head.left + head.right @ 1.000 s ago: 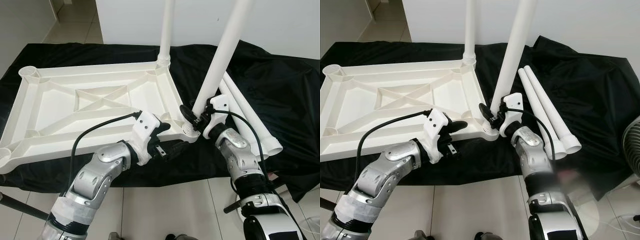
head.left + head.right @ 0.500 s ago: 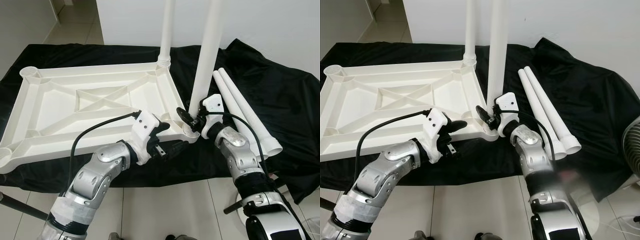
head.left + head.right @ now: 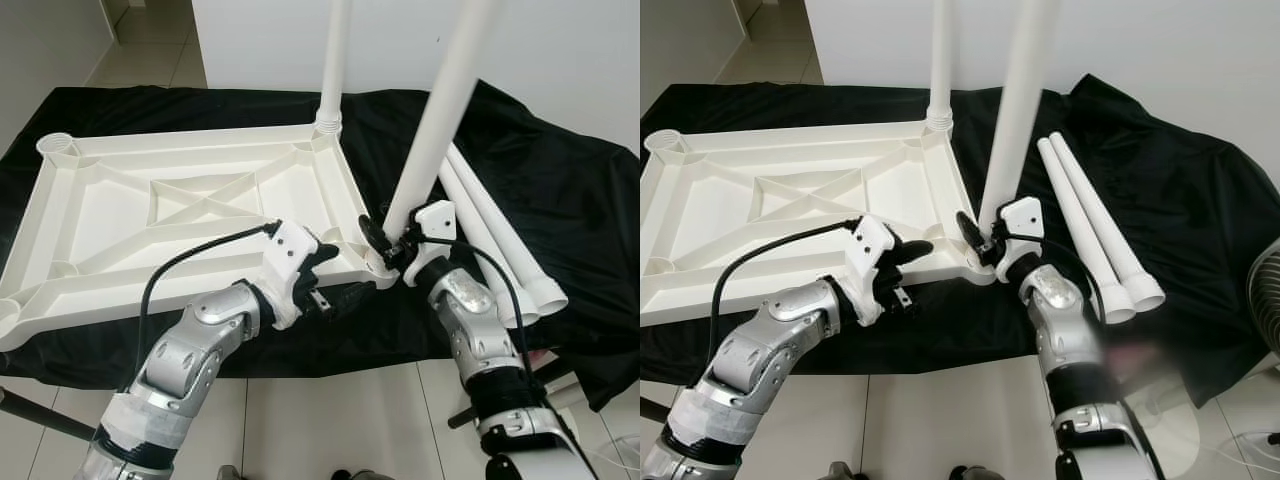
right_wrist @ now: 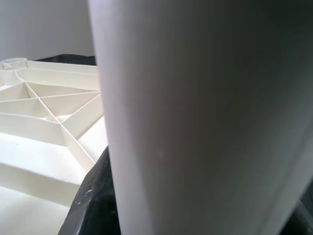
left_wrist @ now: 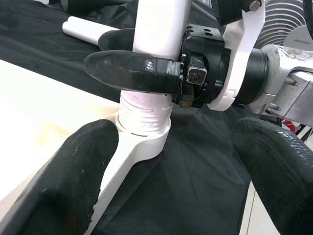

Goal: Building children table

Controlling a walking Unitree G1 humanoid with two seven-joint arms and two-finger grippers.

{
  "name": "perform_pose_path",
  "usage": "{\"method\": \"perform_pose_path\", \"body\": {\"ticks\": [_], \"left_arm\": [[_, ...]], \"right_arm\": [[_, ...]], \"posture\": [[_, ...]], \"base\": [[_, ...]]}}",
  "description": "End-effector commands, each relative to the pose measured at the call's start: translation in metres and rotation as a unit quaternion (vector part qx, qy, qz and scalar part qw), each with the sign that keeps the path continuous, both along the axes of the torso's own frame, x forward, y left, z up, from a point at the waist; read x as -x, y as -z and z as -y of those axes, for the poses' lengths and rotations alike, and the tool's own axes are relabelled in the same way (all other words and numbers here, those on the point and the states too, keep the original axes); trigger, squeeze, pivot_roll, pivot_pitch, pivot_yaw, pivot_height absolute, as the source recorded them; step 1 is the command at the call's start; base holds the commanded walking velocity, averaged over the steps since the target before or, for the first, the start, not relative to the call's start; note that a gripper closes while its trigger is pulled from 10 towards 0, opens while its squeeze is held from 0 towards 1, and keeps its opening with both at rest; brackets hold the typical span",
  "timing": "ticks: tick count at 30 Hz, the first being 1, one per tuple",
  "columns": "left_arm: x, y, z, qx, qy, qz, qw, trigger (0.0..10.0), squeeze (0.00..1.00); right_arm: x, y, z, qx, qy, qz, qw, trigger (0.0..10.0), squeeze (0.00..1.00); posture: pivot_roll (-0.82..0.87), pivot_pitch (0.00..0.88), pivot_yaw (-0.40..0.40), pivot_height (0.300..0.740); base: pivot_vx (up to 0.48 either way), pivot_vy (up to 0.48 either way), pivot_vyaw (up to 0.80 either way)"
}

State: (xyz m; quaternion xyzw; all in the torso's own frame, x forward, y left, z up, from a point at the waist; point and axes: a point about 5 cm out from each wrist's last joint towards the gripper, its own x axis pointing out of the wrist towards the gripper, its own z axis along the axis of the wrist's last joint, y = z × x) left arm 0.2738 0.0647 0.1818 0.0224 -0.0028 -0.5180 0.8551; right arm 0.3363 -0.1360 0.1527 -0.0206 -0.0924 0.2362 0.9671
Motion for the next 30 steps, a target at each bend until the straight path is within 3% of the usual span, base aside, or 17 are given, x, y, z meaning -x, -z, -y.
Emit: {"method": "perform_pose_path", "body": {"ticks": [1,13,16,18,21,27,30], "left_arm": [[0.000,-0.001,0.000,-0.007,0.007,0.006,1.000,10.0,0.00],[0.000,0.001,0.001,-0.008,0.008,0.005,1.000,10.0,0.00],[0.000,0.001,0.000,-0.008,0.006,0.004,1.000,10.0,0.00],[0.000,0.002,0.000,-0.007,0.005,0.004,1.000,10.0,0.00],[0.000,0.001,0.000,-0.006,0.004,0.004,1.000,10.0,0.00],[-0.001,0.001,0.001,-0.004,0.004,0.004,1.000,10.0,0.00],[-0.002,0.001,0.001,-0.004,0.002,0.005,1.000,10.0,0.00]], "right_arm": [[0.010,0.046,0.005,0.008,0.020,-0.101,0.995,10.0,0.00],[0.010,0.041,-0.001,0.007,0.050,-0.084,0.995,10.0,0.00],[0.009,0.038,-0.003,-0.006,0.104,-0.079,0.991,10.0,0.00],[0.009,0.035,0.001,-0.059,0.195,-0.078,0.976,10.0,0.00],[0.010,0.035,0.004,-0.081,0.265,-0.076,0.958,10.0,0.00],[0.013,0.038,-0.005,-0.091,0.299,-0.081,0.947,10.0,0.00],[0.012,0.031,-0.025,-0.087,0.280,-0.072,0.953,10.0,0.00]], "posture": [[0.01,0.088,-0.010,0.740],[0.02,0.085,-0.017,0.740],[0.02,0.086,-0.019,0.740],[0.01,0.088,-0.022,0.740],[0.01,0.087,-0.022,0.740],[0.01,0.088,-0.021,0.740],[0.01,0.091,-0.022,0.740]], "base": [[0.000,0.000,0.00],[0.000,0.000,0.00],[0.000,0.000,0.00],[0.000,0.000,0.00],[0.000,0.000,0.00],[0.000,0.000,0.00],[0.000,0.000,0.00]]}}
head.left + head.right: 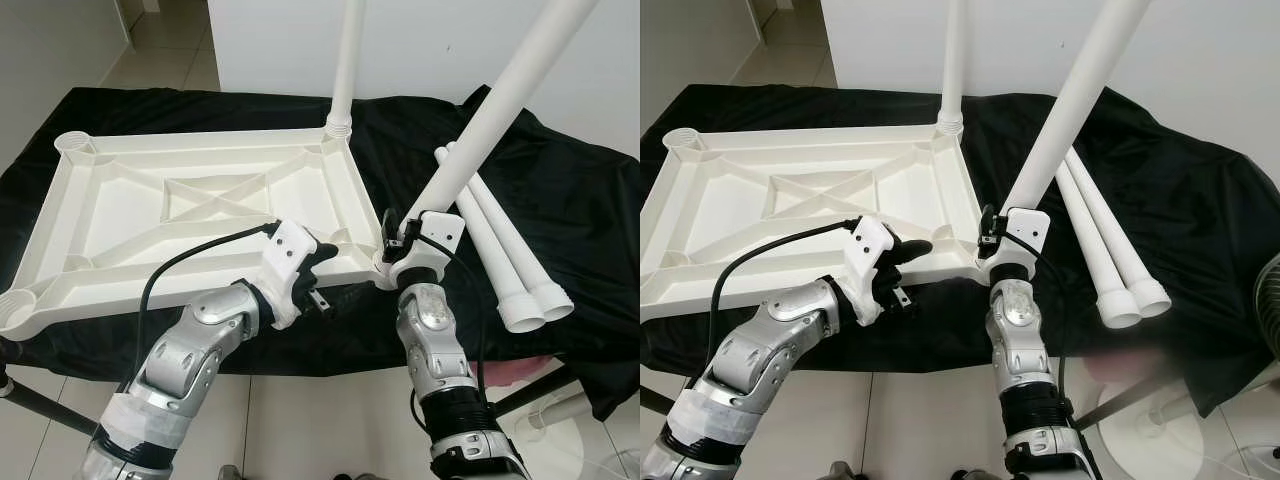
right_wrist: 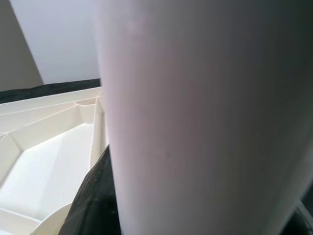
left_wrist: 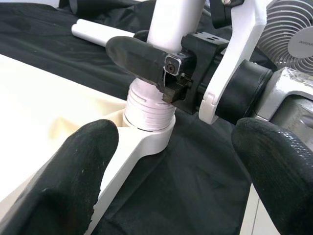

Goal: Building children table

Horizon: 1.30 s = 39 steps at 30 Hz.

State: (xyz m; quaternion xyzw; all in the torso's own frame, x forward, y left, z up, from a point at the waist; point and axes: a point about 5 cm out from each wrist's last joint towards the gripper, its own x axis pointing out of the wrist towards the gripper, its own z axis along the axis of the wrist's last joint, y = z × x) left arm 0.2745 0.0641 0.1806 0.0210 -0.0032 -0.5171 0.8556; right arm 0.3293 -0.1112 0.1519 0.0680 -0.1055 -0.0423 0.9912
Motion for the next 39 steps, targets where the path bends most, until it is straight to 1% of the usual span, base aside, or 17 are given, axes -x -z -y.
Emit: {"method": "perform_pose_path", "body": {"ticks": [1,3,6,9,10,12,18,20,21,22,25,29,31,34,35,37,39], "left_arm": [[-0.002,-0.001,0.001,-0.005,0.002,0.006,1.000,10.0,0.00],[-0.002,0.000,0.001,-0.004,0.001,0.006,1.000,10.0,0.00],[-0.002,0.000,0.001,-0.004,0.001,0.006,1.000,10.0,0.00],[-0.003,-0.001,0.000,-0.003,-0.003,0.006,1.000,10.0,0.00],[-0.003,-0.001,0.000,-0.003,-0.004,0.007,1.000,10.0,0.00],[-0.003,-0.001,0.000,-0.002,-0.004,0.007,1.000,10.0,0.00],[-0.004,-0.001,0.001,-0.001,-0.005,0.008,1.000,10.0,0.00],[-0.004,-0.001,0.001,-0.001,-0.005,0.007,1.000,10.0,0.00],[-0.004,-0.001,0.001,-0.001,-0.004,0.007,1.000,10.0,0.00],[-0.004,-0.001,0.001,-0.001,-0.004,0.007,1.000,10.0,0.00],[-0.004,-0.002,0.001,0.000,-0.005,0.007,1.000,10.0,0.00],[-0.006,-0.002,0.000,0.000,-0.008,0.007,1.000,10.0,0.00],[-0.006,-0.002,0.000,0.000,-0.009,0.007,1.000,10.0,0.00],[-0.008,-0.002,0.001,-0.006,-0.010,0.014,1.000,10.0,0.00],[-0.008,-0.002,0.001,-0.006,-0.010,0.014,1.000,10.0,0.00],[-0.010,-0.003,0.001,-0.006,-0.011,0.014,1.000,10.0,0.00],[-0.011,-0.004,0.000,-0.006,-0.011,0.014,1.000,10.0,0.00]], "right_arm": [[0.004,0.029,-0.004,0.013,0.000,-0.071,0.997,10.0,0.00],[0.003,0.027,-0.002,0.031,0.007,-0.068,0.997,10.0,0.00],[0.003,0.026,-0.003,0.035,0.014,-0.068,0.997,10.0,0.00],[0.002,0.023,0.002,0.052,0.041,-0.064,0.996,10.0,0.00],[0.002,0.021,0.002,0.063,0.041,-0.058,0.995,10.0,0.00],[0.001,0.019,0.002,0.071,0.041,-0.054,0.995,10.0,0.00],[-0.001,0.016,0.000,0.067,0.033,-0.050,0.996,10.0,0.00],[-0.004,0.009,0.006,0.067,0.040,-0.040,0.996,10.0,0.00],[-0.007,0.001,0.012,0.059,0.045,-0.028,0.997,10.0,0.00],[-0.007,0.001,0.012,0.059,0.045,-0.028,0.997,10.0,0.00],[-0.009,-0.018,0.017,0.044,0.038,0.001,0.998,10.0,0.00],[-0.009,-0.042,0.027,0.026,0.044,0.032,0.998,10.0,0.00],[-0.009,-0.044,0.028,0.025,0.045,0.035,0.998,10.0,0.00],[-0.010,-0.055,0.032,0.011,0.039,0.043,0.998,10.0,0.00],[-0.010,-0.055,0.032,0.011,0.039,0.043,0.998,10.0,0.00],[-0.010,-0.064,0.036,0.013,0.033,0.051,0.998,10.0,0.00],[-0.009,-0.067,0.037,0.012,0.026,0.051,0.998,10.0,0.00]], "posture": [[0.01,0.091,-0.021,0.740],[0.01,0.092,-0.023,0.740],[0.01,0.092,-0.023,0.740],[0.01,0.093,-0.027,0.740],[0.01,0.093,-0.027,0.740],[0.01,0.093,-0.027,0.740],[0.00,0.091,-0.027,0.740],[0.00,0.089,-0.026,0.740],[0.00,0.088,-0.024,0.740],[0.00,0.088,-0.024,0.740],[0.00,0.089,-0.027,0.740],[0.00,0.087,-0.027,0.740],[0.00,0.087,-0.027,0.740],[-0.01,0.083,-0.026,0.740],[-0.01,0.083,-0.026,0.740],[-0.01,0.077,-0.025,0.740],[-0.01,0.077,-0.026,0.740]], "base": [[0.000,0.000,0.00],[0.000,0.000,0.00],[0.000,0.000,0.00],[0.000,0.000,0.00],[0.000,0.000,0.00],[0.000,0.000,0.00],[0.000,0.000,0.00],[0.000,0.000,0.00],[0.000,0.000,0.00],[0.000,0.000,0.00],[0.000,0.000,0.00],[0.000,0.000,0.00],[0.000,0.000,0.00],[0.000,0.000,0.00],[0.000,0.000,0.00],[0.000,0.000,0.00],[0.000,0.000,0.00]]}}
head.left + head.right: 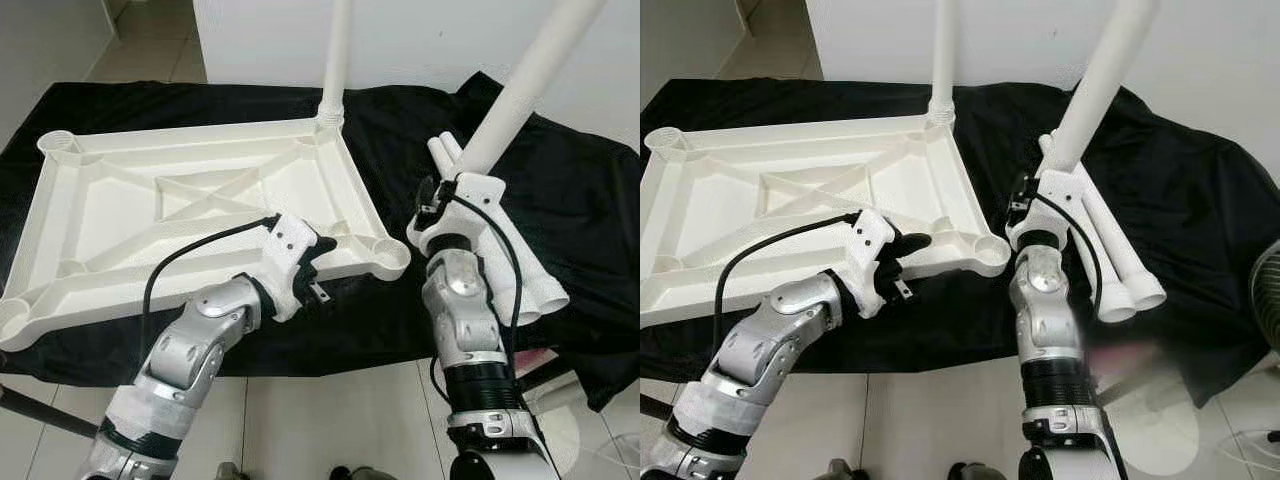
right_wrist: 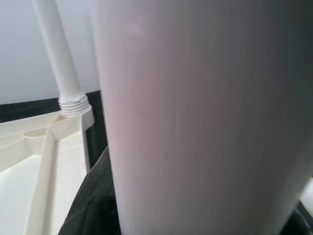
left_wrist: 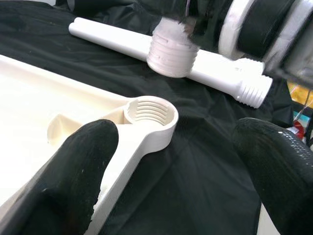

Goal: Building children table

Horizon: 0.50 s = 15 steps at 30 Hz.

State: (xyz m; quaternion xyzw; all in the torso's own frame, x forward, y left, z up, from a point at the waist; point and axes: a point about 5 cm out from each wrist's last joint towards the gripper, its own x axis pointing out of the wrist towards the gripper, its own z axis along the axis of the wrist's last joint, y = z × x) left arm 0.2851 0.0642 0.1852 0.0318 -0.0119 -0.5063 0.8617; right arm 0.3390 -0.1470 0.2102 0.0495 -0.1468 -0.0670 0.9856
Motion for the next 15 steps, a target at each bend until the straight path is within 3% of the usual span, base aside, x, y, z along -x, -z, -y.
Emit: {"method": "perform_pose_path", "body": {"ticks": [1,4,5,6,8,14,15], "left_arm": [[-0.002,-0.001,0.000,-0.001,0.001,0.001,1.000,10.0,0.00],[-0.005,-0.003,0.000,0.005,0.005,-0.004,1.000,10.0,0.02],[-0.007,-0.006,-0.001,0.011,0.006,-0.006,1.000,10.0,0.22],[-0.008,-0.008,-0.002,0.021,0.009,-0.014,1.000,10.0,1.00],[-0.011,-0.017,-0.004,0.054,0.021,-0.027,0.998,10.0,1.00],[-0.019,-0.028,-0.005,0.044,-0.008,-0.001,0.999,10.0,1.00],[-0.021,-0.032,-0.004,0.044,-0.011,0.002,0.999,10.0,0.20]], "right_arm": [[0.000,-0.011,0.002,-0.003,-0.020,0.010,1.000,10.0,0.00],[0.001,-0.014,0.004,0.005,-0.046,0.004,0.999,10.0,0.00],[0.001,-0.015,0.007,0.012,-0.062,-0.001,0.998,10.0,0.00],[0.001,-0.015,0.009,0.019,-0.073,-0.005,0.997,10.0,0.00],[0.000,-0.015,0.015,0.029,-0.096,-0.015,0.995,10.0,0.00],[-0.001,-0.014,0.018,0.045,-0.142,-0.037,0.988,10.0,0.00],[-0.001,-0.012,0.019,0.053,-0.158,-0.046,0.985,10.0,0.00]], "posture": [[-0.01,0.072,-0.028,0.740],[-0.01,0.068,-0.029,0.740],[-0.01,0.065,-0.031,0.740],[-0.01,0.065,-0.031,0.740],[-0.01,0.060,-0.030,0.740],[-0.01,0.048,-0.028,0.740],[-0.01,0.046,-0.029,0.740]], "base": [[0.000,0.000,0.00],[0.000,0.000,0.00],[0.000,0.000,0.00],[0.000,0.000,0.00],[0.000,0.000,0.00],[0.000,0.000,0.00],[0.000,0.000,0.00]]}}
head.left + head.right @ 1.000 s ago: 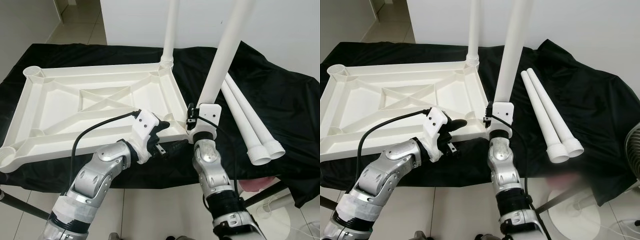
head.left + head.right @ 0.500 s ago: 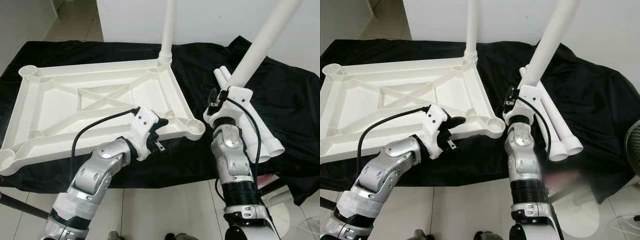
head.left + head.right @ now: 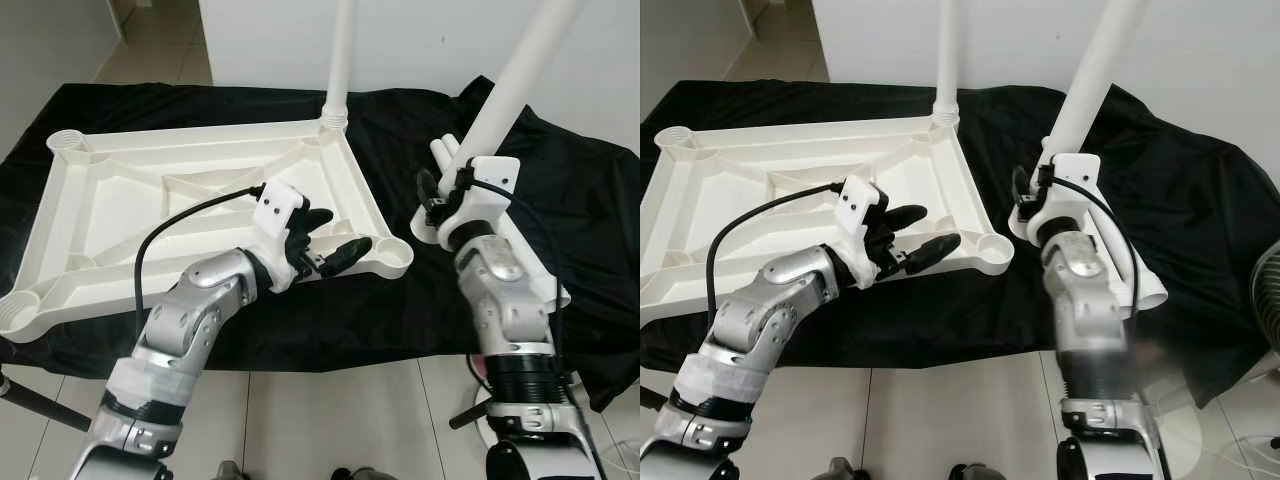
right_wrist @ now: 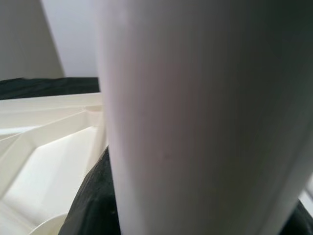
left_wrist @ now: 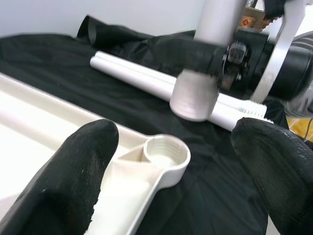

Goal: Building children table

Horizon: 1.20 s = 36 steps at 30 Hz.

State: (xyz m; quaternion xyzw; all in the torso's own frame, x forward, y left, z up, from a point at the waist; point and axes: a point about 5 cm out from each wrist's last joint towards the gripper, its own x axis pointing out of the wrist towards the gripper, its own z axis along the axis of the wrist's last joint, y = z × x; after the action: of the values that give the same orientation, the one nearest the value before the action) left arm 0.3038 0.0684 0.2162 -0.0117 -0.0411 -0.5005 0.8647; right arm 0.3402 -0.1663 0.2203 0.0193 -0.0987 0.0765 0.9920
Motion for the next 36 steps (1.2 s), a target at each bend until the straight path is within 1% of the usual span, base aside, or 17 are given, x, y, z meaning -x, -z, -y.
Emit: {"method": "perform_pose_path", "body": {"ticks": [1,2,5,9,11,12,14,15,16,19,21,25,26,30,32,33,36], "left_arm": [[-0.002,-0.001,0.000,-0.008,-0.006,-0.002,1.000,10.0,0.20],[-0.003,-0.006,0.003,-0.004,-0.003,-0.004,1.000,10.0,0.00],[0.000,-0.017,0.012,0.013,0.024,-0.003,1.000,10.0,0.00],[0.003,-0.019,0.016,0.016,0.042,-0.003,0.999,10.0,0.00],[0.005,-0.025,0.022,0.024,0.062,0.003,0.998,10.0,0.00],[0.005,-0.025,0.022,0.024,0.062,0.003,0.998,10.0,0.00],[0.006,-0.030,0.026,0.032,0.074,0.008,0.997,10.0,0.00],[0.006,-0.030,0.026,0.032,0.074,0.008,0.997,10.0,0.00],[0.006,-0.033,0.027,0.035,0.079,0.011,0.996,10.0,0.00],[0.004,-0.037,0.028,0.038,0.080,0.017,0.996,10.0,0.00],[0.001,-0.047,0.028,0.049,0.088,0.021,0.995,10.0,0.00],[-0.005,-0.058,0.025,0.052,0.089,0.028,0.994,10.0,0.00],[-0.005,-0.058,0.025,0.052,0.089,0.028,0.994,10.0,0.00],[-0.008,-0.065,0.025,0.046,0.099,0.032,0.993,10.0,0.00],[-0.009,-0.068,0.026,0.041,0.110,0.030,0.993,10.0,0.00],[-0.009,-0.068,0.026,0.041,0.110,0.030,0.993,10.0,0.00],[-0.009,-0.072,0.028,0.040,0.129,0.025,0.990,10.0,0.00]], "right_arm": [[0.000,-0.002,-0.001,0.005,-0.018,-0.003,1.000,10.0,0.00],[0.001,0.000,-0.001,0.012,-0.039,-0.017,0.999,10.0,0.00],[0.001,0.005,-0.001,0.031,-0.069,-0.043,0.996,10.0,0.00],[0.002,0.007,-0.003,0.034,-0.087,-0.056,0.994,10.0,0.00],[0.006,0.010,-0.010,0.044,-0.132,-0.072,0.988,10.0,0.00],[0.006,0.010,-0.010,0.044,-0.132,-0.072,0.988,10.0,0.00],[0.011,0.015,-0.014,0.057,-0.167,-0.088,0.980,10.0,0.00],[0.011,0.015,-0.014,0.057,-0.167,-0.088,0.980,10.0,0.00],[0.014,0.018,-0.015,0.068,-0.184,-0.096,0.976,10.0,0.00],[0.018,0.021,-0.017,0.075,-0.205,-0.106,0.970,10.0,0.00],[0.023,0.025,-0.017,0.082,-0.232,-0.120,0.962,10.0,0.00],[0.028,0.029,-0.016,0.093,-0.254,-0.134,0.953,10.0,0.00],[0.028,0.029,-0.016,0.093,-0.254,-0.134,0.953,10.0,0.00],[0.035,0.032,-0.017,0.105,-0.283,-0.143,0.943,10.0,0.00],[0.040,0.033,-0.019,0.116,-0.307,-0.147,0.933,10.0,0.00],[0.040,0.033,-0.019,0.116,-0.307,-0.147,0.933,10.0,0.00],[0.046,0.036,-0.022,0.129,-0.331,-0.153,0.922,10.0,0.00]], "posture": [[-0.01,0.046,-0.029,0.740],[-0.01,0.040,-0.029,0.740],[0.00,0.030,-0.031,0.740],[0.00,0.025,-0.031,0.740],[0.00,0.019,-0.035,0.740],[0.00,0.019,-0.035,0.740],[0.00,0.016,-0.036,0.740],[0.00,0.016,-0.036,0.740],[-0.01,0.011,-0.036,0.740],[-0.01,0.008,-0.035,0.740],[-0.01,0.003,-0.032,0.740],[-0.02,0.000,-0.030,0.740],[-0.02,0.000,-0.030,0.740],[-0.02,0.000,-0.027,0.740],[-0.02,0.001,-0.025,0.740],[-0.02,0.001,-0.025,0.740],[-0.02,0.003,-0.024,0.740]], "base": [[0.000,0.000,0.00],[0.000,0.000,0.00],[0.000,0.000,0.00],[0.000,0.000,0.00],[0.000,0.000,0.00],[0.000,0.000,0.00],[0.000,0.000,0.00],[0.000,0.000,0.00],[0.000,0.000,0.00],[0.000,0.000,0.00],[0.000,0.000,0.00],[0.000,0.000,0.00],[0.000,0.000,0.00],[0.000,0.000,0.00],[0.000,0.000,0.00],[0.000,0.000,0.00],[0.000,0.000,0.00]]}}
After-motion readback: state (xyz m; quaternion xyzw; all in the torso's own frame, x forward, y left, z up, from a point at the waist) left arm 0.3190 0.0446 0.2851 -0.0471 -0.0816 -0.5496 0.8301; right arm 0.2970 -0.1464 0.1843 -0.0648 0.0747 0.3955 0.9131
